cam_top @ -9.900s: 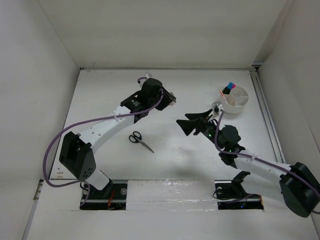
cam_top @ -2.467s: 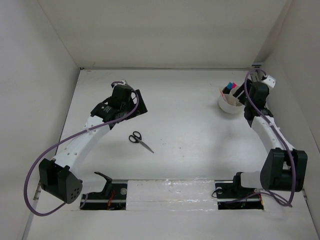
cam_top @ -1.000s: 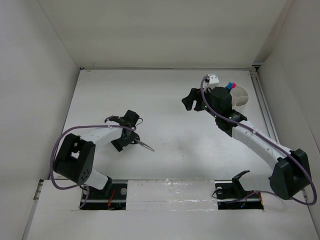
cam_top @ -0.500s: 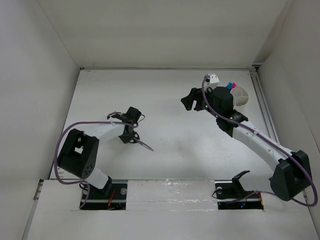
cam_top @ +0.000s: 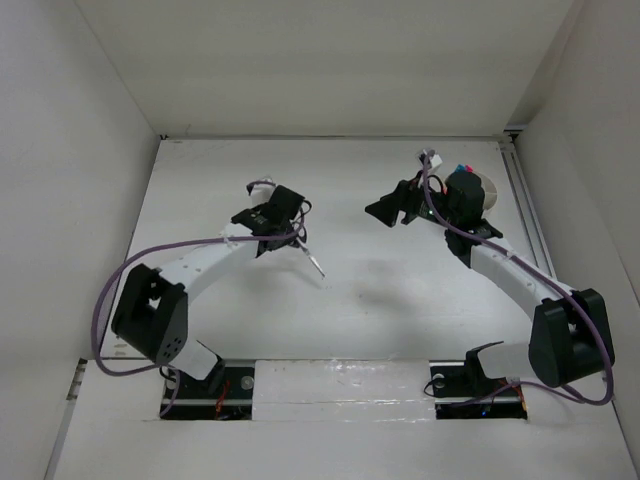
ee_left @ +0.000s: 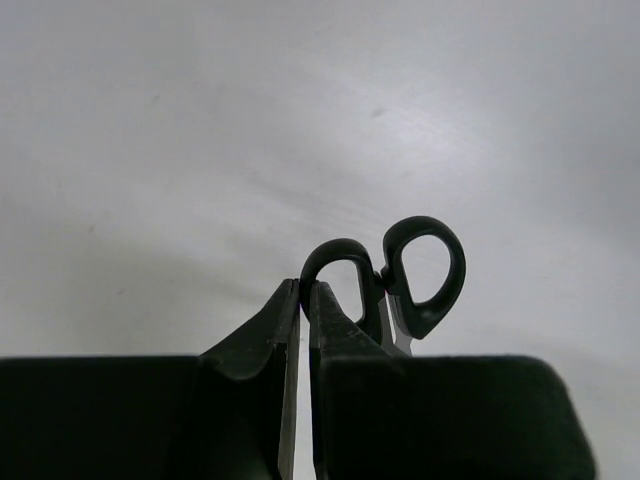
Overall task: Sort the stationery into containers
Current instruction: Pick up the scissors from the center of the board, then place the scissors in the storage box.
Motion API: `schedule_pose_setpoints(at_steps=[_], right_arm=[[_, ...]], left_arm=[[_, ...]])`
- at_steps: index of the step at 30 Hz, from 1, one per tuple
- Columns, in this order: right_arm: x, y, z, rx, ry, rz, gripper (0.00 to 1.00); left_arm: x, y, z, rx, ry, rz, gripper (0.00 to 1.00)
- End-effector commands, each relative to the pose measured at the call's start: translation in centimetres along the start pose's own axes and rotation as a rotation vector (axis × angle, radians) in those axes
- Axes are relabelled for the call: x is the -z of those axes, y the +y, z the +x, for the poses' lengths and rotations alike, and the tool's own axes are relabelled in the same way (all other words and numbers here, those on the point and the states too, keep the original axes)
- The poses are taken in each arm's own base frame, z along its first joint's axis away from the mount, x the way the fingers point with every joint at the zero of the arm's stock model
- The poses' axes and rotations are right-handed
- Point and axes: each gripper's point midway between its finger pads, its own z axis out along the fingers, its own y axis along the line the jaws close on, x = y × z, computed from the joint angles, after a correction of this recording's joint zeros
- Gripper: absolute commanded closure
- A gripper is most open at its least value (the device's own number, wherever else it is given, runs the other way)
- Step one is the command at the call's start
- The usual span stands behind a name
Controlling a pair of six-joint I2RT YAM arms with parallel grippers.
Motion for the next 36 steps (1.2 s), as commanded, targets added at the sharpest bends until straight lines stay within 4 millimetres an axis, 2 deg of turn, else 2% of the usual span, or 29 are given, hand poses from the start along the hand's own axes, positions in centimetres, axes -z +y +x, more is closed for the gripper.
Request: schedule_pose_setpoints(at_steps=[1,6,7,8,10,11,14,15,18,19,21,24,25,27,36], right_arm=[[-0.2,3.8,-1.4,0.07,-0.027,-0.161,0.22],[-0.7,4.6,-0.8,0.062,-0.016,-0.153,0.22],[-0.6,4.8,-0.7,0.063,-0.011,-0.164,0.22],[-0.7,5.3,-0.7,0.069,-0.013,-0.176,0.23],[-0.9,5.7,-1.0,0.093,-0.007,-0.184,0.23],[-0.7,6.2,-1.8,0.117,-0.026,-0.192,0.23],[-1.4,6.6,-2.0,0.118,0.001,-0.216,0.23],[-1.6,6.5,-2.0,0.11,0.01,-0.213,0.23],[-2.4,7.7,-2.3,0.134,0.014,-0.254,0.23],[-2.5,7.5,-2.1,0.129,0.021,-0.251,0.23],[-2.9,9.0,-2.4,0.144,0.022,-0.296,0.23],[-3.4,10.2,-2.3,0.151,0.029,-0.325,0.23],[-3.6,9.9,-2.0,0.145,0.037,-0.322,0.23],[-4.1,10.7,-1.6,0.146,0.048,-0.344,0.23],[-5.6,12.2,-1.9,0.147,0.056,-0.384,0.25]], left_arm=[[6.3,-4.9,-7.0,-0.025,-0.187,0.27,1.0],[11.8,-9.3,-10.6,-0.084,-0.283,0.53,1.0],[12.4,-9.8,-10.7,-0.1,-0.28,0.559,1.0],[14.1,-10.8,-11.3,-0.115,-0.289,0.63,1.0],[15.1,-11.6,-11.4,-0.162,-0.293,0.686,1.0],[15.4,-12.0,-10.9,-0.186,-0.275,0.718,1.0],[17.7,-12.7,-11.6,-0.213,-0.311,0.799,1.0],[17.8,-12.7,-11.1,-0.221,-0.301,0.821,1.0],[18.5,-12.4,-11.0,-0.23,-0.31,0.837,1.0],[18.1,-12.3,-10.7,-0.232,-0.301,0.83,1.0],[18.4,-12.0,-11.0,-0.225,-0.316,0.827,1.0],[18.1,-11.9,-10.7,-0.228,-0.309,0.821,1.0],[18.2,-12.0,-10.6,-0.232,-0.302,0.831,1.0],[18.2,-12.0,-10.6,-0.232,-0.302,0.831,1.0],[17.9,-12.6,-9.7,-0.252,-0.264,0.856,1.0]])
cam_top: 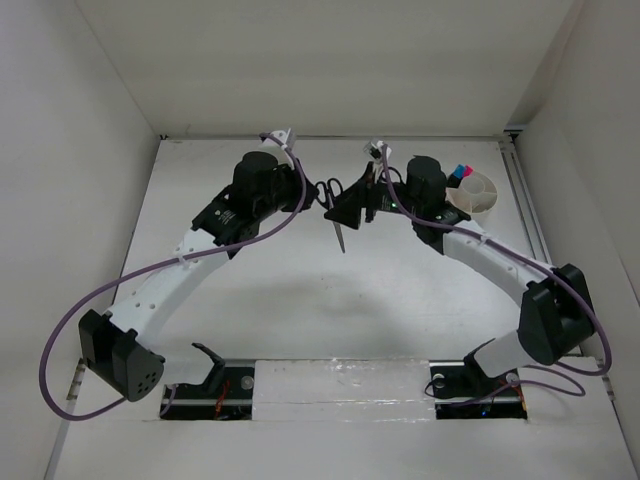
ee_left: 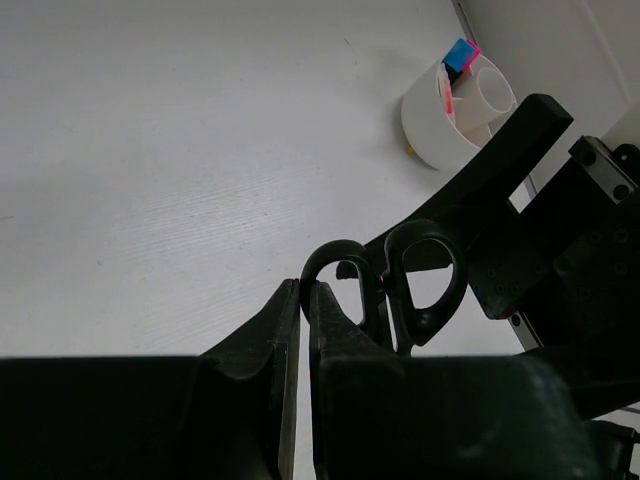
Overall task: Sort the stationery into containers
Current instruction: Place the scissors in the storage box.
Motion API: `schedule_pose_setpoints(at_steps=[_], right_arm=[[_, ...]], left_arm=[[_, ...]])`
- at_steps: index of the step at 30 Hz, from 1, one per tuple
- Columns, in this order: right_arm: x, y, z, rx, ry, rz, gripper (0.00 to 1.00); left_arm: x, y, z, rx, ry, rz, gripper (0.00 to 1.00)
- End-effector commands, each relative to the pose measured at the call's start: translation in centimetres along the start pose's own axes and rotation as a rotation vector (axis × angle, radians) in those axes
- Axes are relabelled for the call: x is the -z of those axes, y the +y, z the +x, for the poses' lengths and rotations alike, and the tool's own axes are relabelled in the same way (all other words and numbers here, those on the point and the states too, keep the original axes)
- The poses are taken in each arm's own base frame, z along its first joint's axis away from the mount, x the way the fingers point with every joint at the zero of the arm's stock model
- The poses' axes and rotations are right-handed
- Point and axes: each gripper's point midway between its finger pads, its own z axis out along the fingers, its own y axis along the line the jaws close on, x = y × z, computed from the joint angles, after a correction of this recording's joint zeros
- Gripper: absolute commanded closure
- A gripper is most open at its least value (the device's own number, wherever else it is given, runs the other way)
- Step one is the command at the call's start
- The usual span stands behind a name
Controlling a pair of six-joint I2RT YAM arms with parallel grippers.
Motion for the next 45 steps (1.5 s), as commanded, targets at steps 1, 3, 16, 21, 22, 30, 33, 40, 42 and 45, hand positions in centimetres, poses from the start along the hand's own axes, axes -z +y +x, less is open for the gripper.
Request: schedule_pose_setpoints(at_steps=[1,3,16,21,22,30,33,40,42,45], right_arm=[[-0.8,1.5,-2.5,0.067,-0.041,-0.053,0.26],[-1.0,1.4,-2.6,0.067,-0.041,-0.053,0.29],[-1.6,0.8,-4.1,0.072,-0.059,-0.051,0.66],[-2.2,0.3,-3.5,0.055,-0.036,-0.061,0.98],[-2.1,-0.2,-3.3,0.049,-0.03,-0.059,1.0],[1.1,-4.2,-4.7,0.148,-0.073,-0.036,1.0],[5.2,-7.5,-6.8,0.286,-0.153,0.014,1.0],[11.7,-12.6,-10.4,0.442,-0.206,0.082,1.0],[12.6,-14.2,-11.5,0.482,-0.215,0.098,1.0],[14.8,-16.6,-12.6,0.462,-0.25,0.148,1.0]], left_arm=[[0.3,-1.3,-0.8,-0.017,-0.034,0.064,1.0],[0.3,-1.3,-0.8,-0.017,-0.034,0.064,1.0],[-0.1,-1.5,0.4,-0.026,0.005,0.098,1.0],[0.0,-1.7,0.5,-0.026,0.01,0.107,1.0],[0.1,-1.8,0.3,-0.026,0.011,0.106,1.0],[2.4,0.5,-2.1,0.036,-0.073,-0.069,0.0],[4.3,3.3,-2.5,0.057,-0.081,-0.243,0.0],[7.0,6.2,2.1,-0.004,0.024,-0.319,0.0],[7.5,6.6,4.1,-0.032,0.051,-0.287,0.0],[7.6,6.5,5.3,-0.048,0.038,-0.233,0.0]])
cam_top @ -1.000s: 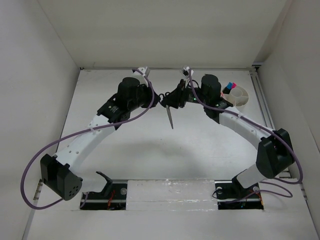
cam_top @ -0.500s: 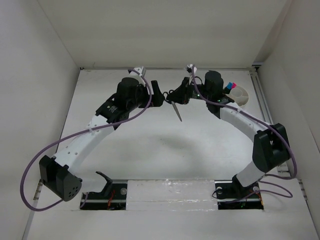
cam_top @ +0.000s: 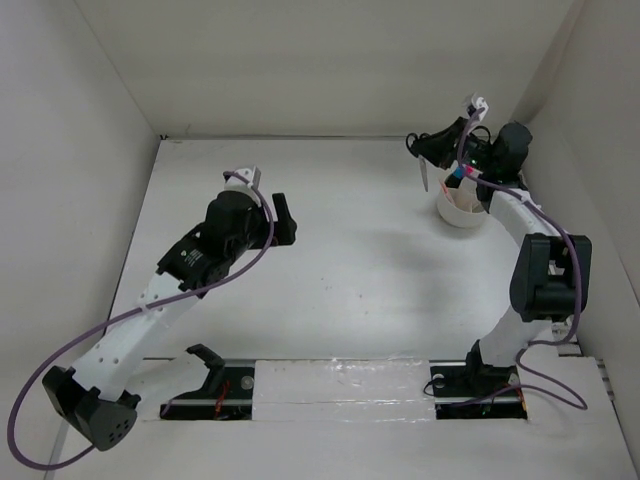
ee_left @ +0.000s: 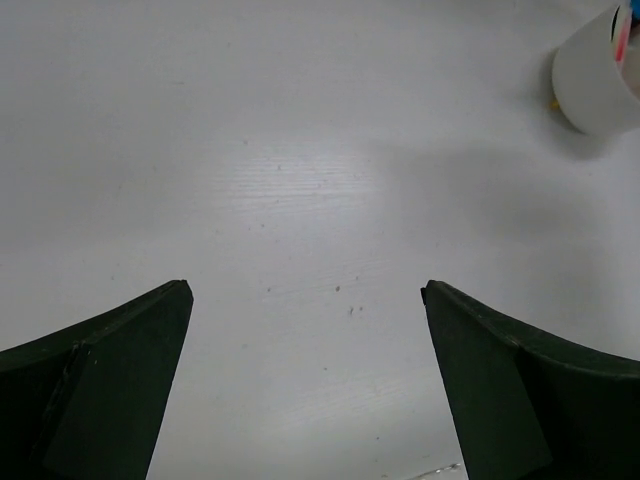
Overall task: Sort the stationery into containers
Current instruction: Place the scissors in the storage box.
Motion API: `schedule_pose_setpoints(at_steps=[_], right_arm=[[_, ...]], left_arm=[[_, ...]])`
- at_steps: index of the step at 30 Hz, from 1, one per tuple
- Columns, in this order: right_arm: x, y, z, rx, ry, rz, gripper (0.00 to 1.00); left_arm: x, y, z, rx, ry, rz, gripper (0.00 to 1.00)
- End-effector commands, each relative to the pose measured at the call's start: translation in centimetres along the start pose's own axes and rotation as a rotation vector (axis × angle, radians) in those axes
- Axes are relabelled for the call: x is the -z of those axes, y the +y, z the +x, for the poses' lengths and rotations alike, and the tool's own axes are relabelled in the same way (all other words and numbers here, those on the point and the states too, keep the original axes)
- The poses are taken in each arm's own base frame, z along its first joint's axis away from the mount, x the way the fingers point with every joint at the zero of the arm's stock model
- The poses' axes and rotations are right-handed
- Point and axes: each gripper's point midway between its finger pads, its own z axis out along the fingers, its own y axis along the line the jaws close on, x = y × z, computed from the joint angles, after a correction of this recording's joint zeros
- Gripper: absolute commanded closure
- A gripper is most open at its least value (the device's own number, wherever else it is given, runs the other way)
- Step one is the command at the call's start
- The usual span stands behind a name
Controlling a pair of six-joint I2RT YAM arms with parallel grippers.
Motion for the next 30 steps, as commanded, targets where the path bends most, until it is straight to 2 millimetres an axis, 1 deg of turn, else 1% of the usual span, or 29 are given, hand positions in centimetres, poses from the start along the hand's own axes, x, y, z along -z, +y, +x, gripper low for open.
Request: schedule_pose_setpoints(at_steps=[1,2,3,4,5,6,7,8,9,10,11,12,13,14,15,16,17,18,20,22,23,24,25,26,27,28,29,30], right_arm=[[1.0,-0.7,-4.7,0.211,-0.105,-0.049,1.0],[2.1,-2.4,-4.9,0.212,-0.127,0.013,1.0],[2.8,-2.9,-4.7,0.21,-0.14,0.037,1.0],[3.5,-2.7,-5.8,0.242,-0.188,0.043,1.0],[4.8,-3.7,-6.3,0.246,-0.215,0.088,1.0],[5.5,-3.7,-5.8,0.235,-0.224,0.097,1.0],[6.1,-3.3,-6.7,0.264,-0.27,0.098,1.0],[6.7,-3.4,-6.9,0.269,-0.287,0.11,1.0],[7.5,-4.0,-6.7,0.265,-0.3,0.132,1.0],[7.9,-4.3,-6.2,0.246,-0.304,0.137,1.0],[8.3,-4.3,-6.0,0.262,-0.316,0.137,1.0],[9.0,-4.8,-6.1,0.267,-0.323,0.15,1.0],[9.0,-4.9,-5.5,0.257,-0.326,0.146,1.0],[9.6,-5.7,-4.9,0.218,-0.337,0.161,1.0],[10.0,-5.4,-5.2,0.255,-0.361,0.147,1.0],[10.9,-5.9,-5.0,0.25,-0.371,0.157,1.0],[11.2,-6.6,-4.4,0.235,-0.381,0.154,1.0],[11.6,-6.2,-4.5,0.227,-0.404,0.132,1.0],[12.3,-7.6,-4.1,0.212,-0.394,0.142,1.0],[12.2,-7.7,-3.7,0.215,-0.375,0.129,1.0],[12.5,-7.8,-3.9,0.227,-0.367,0.131,1.0],[12.5,-7.8,-3.9,0.227,-0.367,0.131,1.0],[13.0,-8.0,-4.1,0.24,-0.361,0.136,1.0],[13.3,-8.1,-4.0,0.242,-0.353,0.14,1.0],[13.3,-8.1,-4.0,0.242,-0.353,0.14,1.0],[13.8,-8.1,-4.5,0.255,-0.355,0.148,1.0],[13.7,-8.0,-4.3,0.256,-0.348,0.143,1.0],[13.7,-7.6,-4.6,0.257,-0.34,0.132,1.0]], left_arm=[[0.3,0.5,2.1,-0.056,0.01,0.047,0.0],[0.4,0.4,2.2,-0.054,0.006,0.059,0.0],[0.6,0.4,2.1,-0.053,-0.002,0.063,0.0],[0.8,-0.2,2.3,-0.052,0.005,0.104,0.0],[0.9,-0.8,2.0,-0.061,-0.004,0.133,0.0],[0.8,-0.8,2.5,-0.063,0.009,0.14,0.0],[0.8,-1.0,2.6,-0.063,0.015,0.151,0.0],[0.8,-1.0,2.6,-0.063,0.015,0.151,0.0],[0.6,-0.9,2.8,-0.064,0.024,0.146,0.0],[0.5,-0.9,2.8,-0.065,0.024,0.146,0.0],[0.3,-0.9,3.0,-0.066,0.034,0.141,0.0],[0.3,-1.0,3.1,-0.066,0.038,0.151,0.0],[0.3,-1.0,3.1,-0.075,0.038,0.151,0.0],[0.4,-1.2,3.2,-0.075,0.044,0.163,0.0],[0.4,-1.3,3.0,-0.074,0.034,0.168,0.0],[0.4,-1.5,3.1,-0.074,0.04,0.179,0.0],[0.4,-1.5,3.1,-0.085,0.039,0.179,0.0],[0.5,-1.6,3.2,-0.085,0.044,0.189,0.0],[0.1,-1.7,3.2,-0.086,0.046,0.188,0.0],[-0.4,-1.6,3.6,-0.088,0.067,0.178,0.0],[-0.4,-1.6,3.6,-0.088,0.067,0.177,0.0],[-0.8,-1.5,3.9,-0.09,0.08,0.171,0.0],[-1.1,-1.3,4.4,-0.092,0.1,0.161,0.0],[-1.0,-1.5,4.0,-0.091,0.092,0.165,0.0],[-1.2,-1.5,4.2,-0.092,0.1,0.161,0.0],[-1.2,-1.5,4.2,-0.092,0.1,0.161,0.0],[-1.5,-1.3,4.3,-0.093,0.104,0.149,0.0],[-1.5,-1.3,4.3,-0.093,0.104,0.149,0.0]])
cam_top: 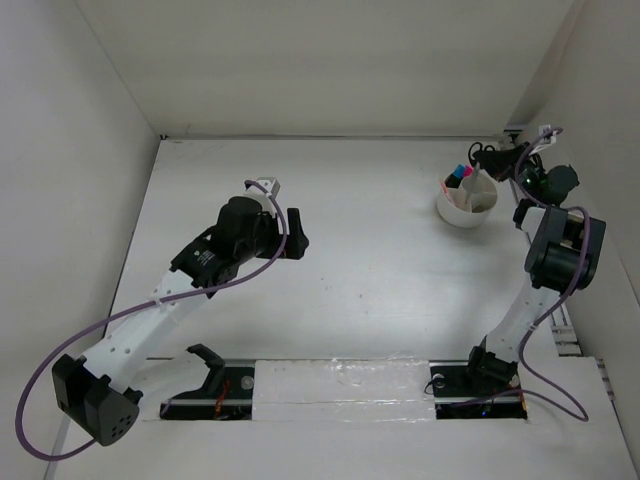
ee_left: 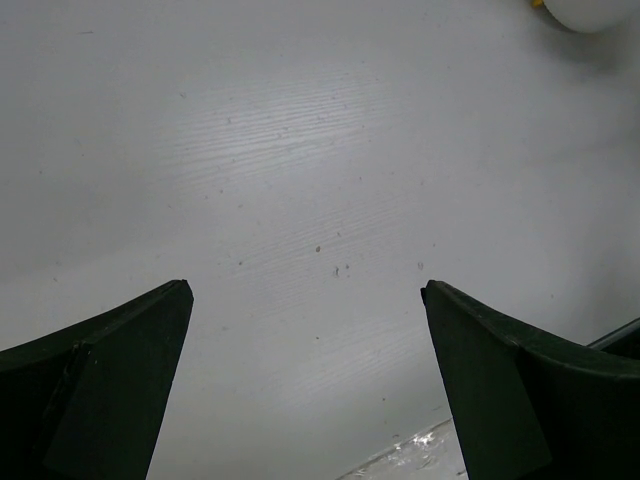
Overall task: Sort the stationery into containers
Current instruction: Place the scissors in the storage box.
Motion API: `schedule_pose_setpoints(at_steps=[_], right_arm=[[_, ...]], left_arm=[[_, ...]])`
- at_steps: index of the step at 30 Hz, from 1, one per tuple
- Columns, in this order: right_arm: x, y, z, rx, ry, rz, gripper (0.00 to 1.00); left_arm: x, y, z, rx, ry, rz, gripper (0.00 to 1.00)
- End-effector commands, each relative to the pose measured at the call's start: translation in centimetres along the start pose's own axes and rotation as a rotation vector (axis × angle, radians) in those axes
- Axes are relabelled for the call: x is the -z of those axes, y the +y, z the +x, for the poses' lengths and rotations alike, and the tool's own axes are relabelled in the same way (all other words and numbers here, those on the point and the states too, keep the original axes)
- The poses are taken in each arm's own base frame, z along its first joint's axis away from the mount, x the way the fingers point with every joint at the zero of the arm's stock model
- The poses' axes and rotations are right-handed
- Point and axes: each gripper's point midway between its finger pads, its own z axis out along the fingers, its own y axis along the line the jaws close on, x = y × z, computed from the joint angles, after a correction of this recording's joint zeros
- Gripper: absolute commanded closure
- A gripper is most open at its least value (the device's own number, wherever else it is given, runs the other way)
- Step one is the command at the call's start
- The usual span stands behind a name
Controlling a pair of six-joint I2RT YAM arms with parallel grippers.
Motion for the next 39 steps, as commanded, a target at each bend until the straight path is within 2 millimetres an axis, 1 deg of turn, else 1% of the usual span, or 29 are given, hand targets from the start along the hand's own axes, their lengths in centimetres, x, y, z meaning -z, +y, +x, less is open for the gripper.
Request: schedule_pose_setpoints(at_steps=[1,2,4,5,6,7,10,11,12,14,17,18,20,22,23,24,25,26,27,28,29,30,32,33,36,37,39], right_arm=[[0.5,8.8,-6.8,0.558,-0.165,-0.257,1.0],[0.5,9.2,-6.8,0.568,-0.158,-0.264,1.0],[0.8,9.3,-7.4,0.578,-0.171,-0.255,1.0],[1.1,9.3,-8.2,0.599,-0.186,-0.244,1.0],[1.1,9.3,-8.4,0.596,-0.2,-0.238,1.0],[1.4,9.0,-8.7,0.6,-0.202,-0.228,1.0],[1.0,8.1,-8.9,0.605,-0.204,-0.23,1.0],[1.2,7.6,-9.3,0.608,-0.215,-0.218,1.0],[1.2,7.6,-9.3,0.608,-0.215,-0.218,1.0],[1.3,7.3,-10.0,0.622,-0.229,-0.211,1.0],[0.9,6.8,-10.7,0.626,-0.234,-0.223,1.0],[0.9,7.0,-11.0,0.636,-0.237,-0.228,1.0],[0.8,6.7,-10.9,0.634,-0.237,-0.227,1.0],[0.9,5.7,-11.0,0.625,-0.236,-0.219,1.0],[0.9,5.7,-11.0,0.625,-0.236,-0.219,1.0],[0.9,5.3,-10.8,0.62,-0.235,-0.216,1.0],[0.9,4.6,-10.2,0.607,-0.222,-0.214,1.0],[0.8,4.8,-10.5,0.617,-0.225,-0.218,1.0],[0.8,4.2,-10.0,0.594,-0.22,-0.213,1.0],[0.8,4.2,-10.0,0.594,-0.219,-0.213,1.0],[0.7,3.5,-9.9,0.591,-0.219,-0.212,1.0],[0.7,3.5,-9.9,0.591,-0.219,-0.212,1.0],[0.6,2.9,-9.6,0.583,-0.216,-0.208,1.0],[0.5,3.0,-9.8,0.591,-0.219,-0.212,1.0],[0.4,2.4,-9.6,0.57,-0.216,-0.212,1.0],[0.1,2.6,-9.4,0.567,-0.214,-0.221,1.0],[0.1,2.3,-9.1,0.559,-0.211,-0.218,1.0]], left_arm=[[0.1,-0.3,-0.7,-0.013,-0.026,0.015,0.0],[0.1,-0.3,-0.7,-0.013,-0.026,0.015,0.0],[-0.2,-0.1,-0.6,-0.014,-0.021,0.003,0.0],[-0.2,-0.1,-0.6,-0.014,-0.021,0.003,0.0],[-0.2,-0.1,-0.6,-0.014,-0.021,0.003,0.0],[-0.2,-0.1,-0.6,-0.014,-0.021,0.003,0.0],[-0.2,-0.1,-0.6,-0.014,-0.021,0.003,0.0],[-0.2,-0.1,-0.6,-0.014,-0.021,0.003,0.0],[-0.2,-0.1,-0.6,-0.023,-0.021,0.003,0.0],[-0.4,0.0,-0.4,-0.023,-0.011,-0.002,0.0],[-0.7,0.1,-0.3,-0.023,-0.003,-0.005,0.0],[-0.7,0.1,-0.3,-0.023,-0.003,-0.005,0.0],[-0.9,0.1,-0.1,-0.024,0.005,-0.009,0.0],[-0.9,0.1,-0.1,-0.024,0.005,-0.009,0.0],[-0.9,0.1,-0.1,-0.024,0.005,-0.009,0.0],[-0.9,0.1,-0.1,-0.024,0.005,-0.009,0.0],[-0.9,0.1,-0.1,-0.024,0.005,-0.009,0.0],[-0.9,0.1,-0.1,-0.024,0.005,-0.009,0.0],[-0.9,0.0,0.0,-0.024,0.009,-0.001,0.0],[-0.9,0.0,0.0,-0.033,0.009,-0.001,0.0],[-1.1,0.0,0.2,-0.033,0.023,0.004,0.0],[-1.1,0.0,0.2,-0.033,0.023,0.004,0.0],[-1.1,-0.2,0.3,-0.033,0.027,0.013,0.0],[-1.3,-0.1,0.5,-0.042,0.035,0.01,0.0],[-1.5,-0.3,0.1,-0.042,0.028,0.013,0.0],[-1.5,-0.3,0.1,-0.042,0.028,0.013,0.0],[-1.8,-0.2,0.3,-0.042,0.037,0.009,0.0]])
